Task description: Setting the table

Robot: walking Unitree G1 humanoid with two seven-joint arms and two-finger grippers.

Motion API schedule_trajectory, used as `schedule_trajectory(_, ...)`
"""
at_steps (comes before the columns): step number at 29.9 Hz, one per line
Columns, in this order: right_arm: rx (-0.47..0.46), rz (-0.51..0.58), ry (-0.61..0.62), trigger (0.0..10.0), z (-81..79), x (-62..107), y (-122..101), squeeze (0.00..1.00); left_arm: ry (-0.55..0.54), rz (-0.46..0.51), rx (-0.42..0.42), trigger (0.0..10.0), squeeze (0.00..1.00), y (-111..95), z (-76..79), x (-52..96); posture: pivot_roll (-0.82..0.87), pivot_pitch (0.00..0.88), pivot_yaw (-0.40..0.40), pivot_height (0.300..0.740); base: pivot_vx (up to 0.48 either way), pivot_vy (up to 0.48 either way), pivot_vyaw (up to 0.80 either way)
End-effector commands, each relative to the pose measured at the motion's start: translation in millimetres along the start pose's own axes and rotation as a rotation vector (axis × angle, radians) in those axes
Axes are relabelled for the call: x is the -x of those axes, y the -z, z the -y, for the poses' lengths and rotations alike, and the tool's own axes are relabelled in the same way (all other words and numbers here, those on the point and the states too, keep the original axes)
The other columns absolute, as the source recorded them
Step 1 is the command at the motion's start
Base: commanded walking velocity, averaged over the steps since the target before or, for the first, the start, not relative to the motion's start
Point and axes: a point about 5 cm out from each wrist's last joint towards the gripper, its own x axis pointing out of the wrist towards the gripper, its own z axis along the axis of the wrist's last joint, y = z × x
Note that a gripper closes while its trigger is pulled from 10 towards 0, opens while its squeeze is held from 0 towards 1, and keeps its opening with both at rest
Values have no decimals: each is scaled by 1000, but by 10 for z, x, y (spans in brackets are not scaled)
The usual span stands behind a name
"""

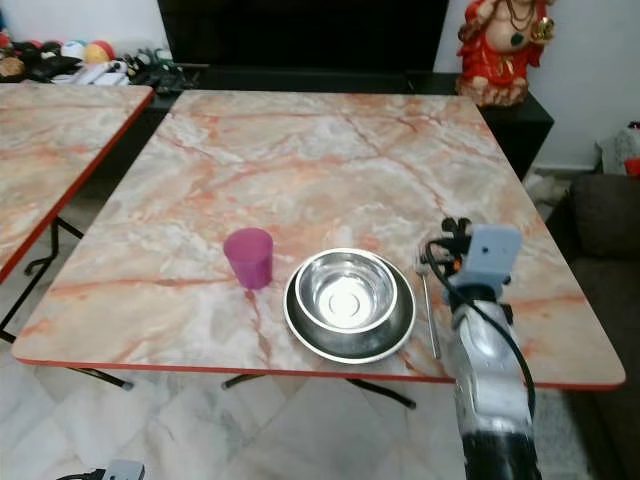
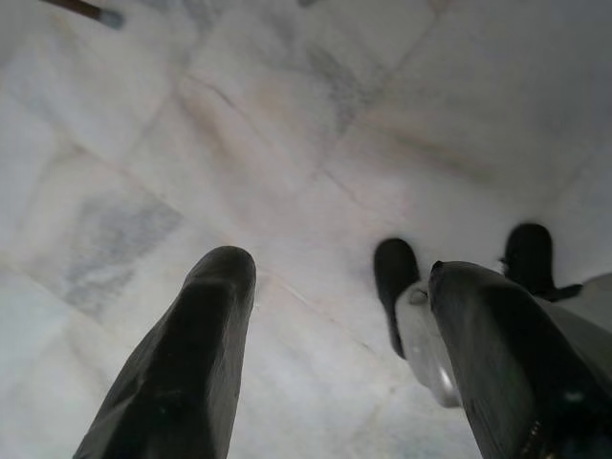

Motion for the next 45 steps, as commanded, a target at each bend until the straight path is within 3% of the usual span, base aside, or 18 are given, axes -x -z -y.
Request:
schedule_trajectory(1, 6, 35, 25, 10000, 44, 25, -58, 0, 2, -38, -25, 10000, 0, 58, -30, 13, -78, 0, 15, 740, 0, 0, 0)
schedule_trajectory(11, 0, 52, 50, 10000, 62, 86, -57, 0, 16, -34, -41, 10000, 0, -50, 6, -27, -82, 0, 7, 740, 0, 0, 0)
schedule_trajectory(16, 13, 47, 34, 10000, 43, 89, -53, 0, -8, -72, 36, 10000, 0, 105, 24, 7, -71, 0, -21, 740, 0, 0, 0)
schedule_trajectory(21, 24, 52, 28, 10000, 68, 86, -72, 0, -3, -113, 59, 10000, 0, 261, 88, 45, -61, 0, -33, 740, 0, 0, 0)
schedule_trajectory(30, 19, 42, 6, 10000, -3, 128, -48, 0, -3, -123, 51, 10000, 0, 312, 63, 67, -50, 0, -31, 740, 0, 444, 0)
schedule_trajectory(36, 25, 49, -1, 10000, -52, 72, -94, 0, -11, -97, 60, 10000, 0, 155, 55, 13, -59, 0, -34, 740, 0, 480, 0)
schedule_trajectory(45, 17, 69, -44, 10000, -222, 41, -146, 0, -1, -87, 50, 10000, 0, 110, 85, -4, -55, 5, -33, 740, 0, 480, 0)
